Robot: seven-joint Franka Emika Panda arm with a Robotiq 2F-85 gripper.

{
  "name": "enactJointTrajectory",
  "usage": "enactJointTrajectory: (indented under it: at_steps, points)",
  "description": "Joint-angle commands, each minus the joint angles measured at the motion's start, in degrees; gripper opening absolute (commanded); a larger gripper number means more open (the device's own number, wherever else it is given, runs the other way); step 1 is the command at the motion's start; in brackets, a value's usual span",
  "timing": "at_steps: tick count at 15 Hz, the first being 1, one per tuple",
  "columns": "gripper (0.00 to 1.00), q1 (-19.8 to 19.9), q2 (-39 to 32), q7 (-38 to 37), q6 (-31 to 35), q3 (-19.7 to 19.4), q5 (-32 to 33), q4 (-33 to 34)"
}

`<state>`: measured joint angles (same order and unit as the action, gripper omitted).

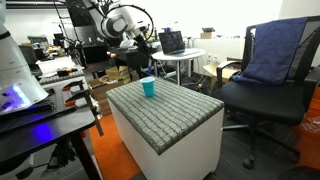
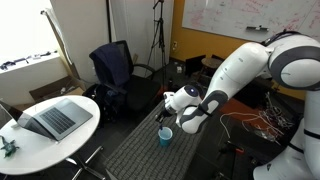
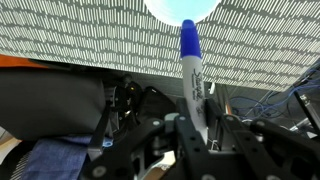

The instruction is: Remove the marker from the cup and put it on the table

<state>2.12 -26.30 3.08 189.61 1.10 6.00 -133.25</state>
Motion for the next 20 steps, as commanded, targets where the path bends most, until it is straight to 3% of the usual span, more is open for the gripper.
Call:
enactJointTrajectory:
  at_steps: [1, 9, 16, 20]
  points:
    - [0.06, -0.36, 1.37, 1.49, -0.55, 0.77, 0.7, 0.02]
    - [0.06, 1.3, -0.14, 2.22, -3.09, 5.75, 2.13, 2.65]
    - [0.06, 7.76, -3.39, 4.98, -9.17, 14.34, 4.0, 6.65]
    - [0.06, 9.33, -5.84, 9.12, -13.13, 16.74, 2.3, 9.35]
